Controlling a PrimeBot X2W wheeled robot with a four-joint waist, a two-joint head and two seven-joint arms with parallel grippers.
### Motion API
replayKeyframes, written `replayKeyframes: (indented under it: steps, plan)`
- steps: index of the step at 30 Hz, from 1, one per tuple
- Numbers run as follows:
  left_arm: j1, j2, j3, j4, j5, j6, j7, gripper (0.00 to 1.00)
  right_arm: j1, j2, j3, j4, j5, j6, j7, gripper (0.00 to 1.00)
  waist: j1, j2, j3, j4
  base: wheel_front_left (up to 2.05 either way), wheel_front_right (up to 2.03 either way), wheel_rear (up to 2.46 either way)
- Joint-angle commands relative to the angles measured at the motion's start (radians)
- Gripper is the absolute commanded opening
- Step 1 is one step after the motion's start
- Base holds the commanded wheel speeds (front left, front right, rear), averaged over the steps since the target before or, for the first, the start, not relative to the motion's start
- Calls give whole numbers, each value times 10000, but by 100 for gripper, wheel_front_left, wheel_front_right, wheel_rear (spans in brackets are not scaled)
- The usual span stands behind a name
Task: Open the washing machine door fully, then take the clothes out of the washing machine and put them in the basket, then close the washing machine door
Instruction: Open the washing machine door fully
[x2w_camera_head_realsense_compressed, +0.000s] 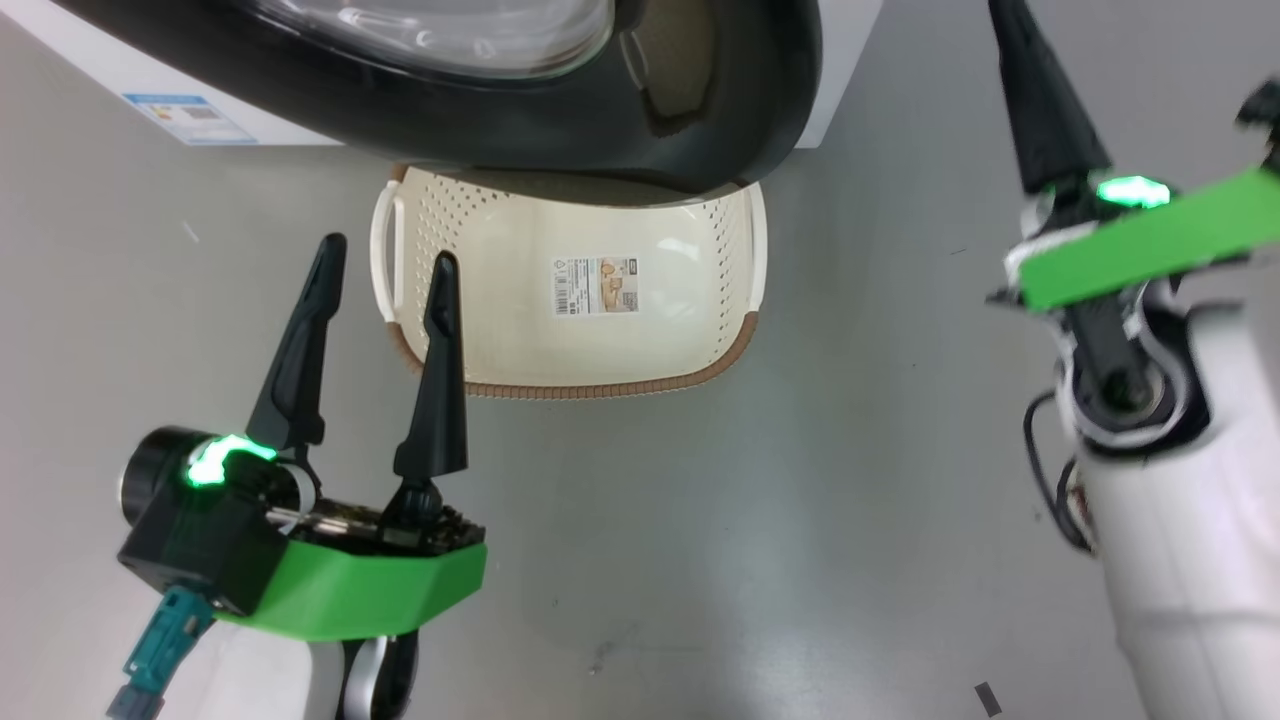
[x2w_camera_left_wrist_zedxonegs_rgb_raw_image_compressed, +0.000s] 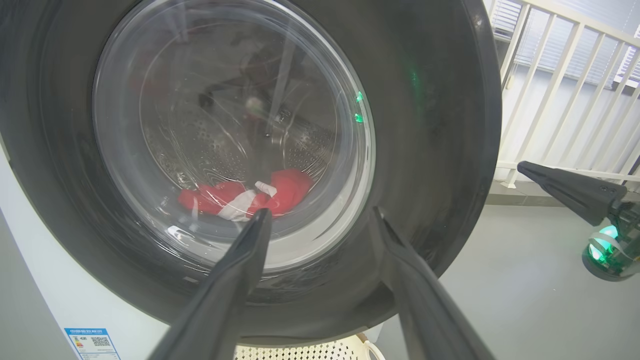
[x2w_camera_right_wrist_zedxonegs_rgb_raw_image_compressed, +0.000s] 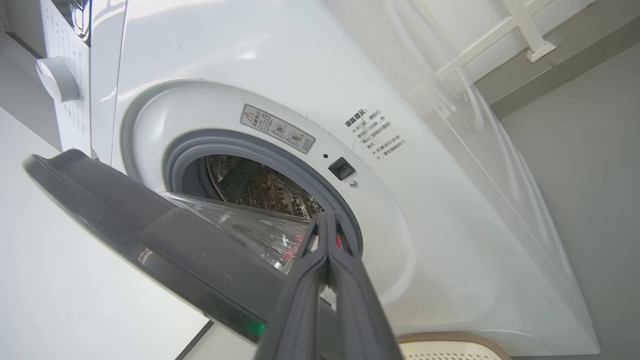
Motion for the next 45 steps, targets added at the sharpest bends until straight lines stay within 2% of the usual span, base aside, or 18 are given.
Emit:
replayKeyframes:
  steps: [1, 3, 4, 13, 19, 27, 37, 45]
  plan:
    - [8, 135, 249, -332, 117, -37, -48, 100, -485, 111, 49, -118, 594, 63, 480, 0, 0, 0, 90, 85, 0, 0, 0]
    - [-5, 126, 215, -348, 107, -46, -48, 100, -925, 111, -72, 135, 1373, 63, 1164, 0, 0, 0, 151, 152, 0, 0, 0]
    - [-5, 126, 215, -348, 107, -46, -48, 100, -925, 111, -72, 135, 1373, 63, 1164, 0, 0, 0, 151, 152, 0, 0, 0]
    - [-52, 91, 122, -278, 67, -74, -48, 100, -2594, 112, -417, 1702, 4016, 63, 4300, 0, 0, 0, 324, 398, 0, 0, 0]
    - [-84, 70, 85, -192, 46, -94, -48, 100, -3200, 112, -175, 2329, 5271, 63, 5439, 0, 0, 0, 379, 524, 0, 0, 0]
    - [-117, 49, 96, -94, 3, -92, -48, 100, -3344, 112, 512, 2527, 6413, 63, 5972, 0, 0, 0, 362, 586, 0, 0, 0]
    - [4, 36, 78, 55, -56, -234, -48, 100, -2754, 97, 948, 2178, 6657, 63, 6017, 0, 0, 0, -113, 585, 0, 0, 0]
    - [208, 28, 104, 260, -46, -73, -48, 100, -1933, -66, 1188, 1938, 6804, 63, 5946, 0, 0, 0, -649, 717, 0, 0, 0]
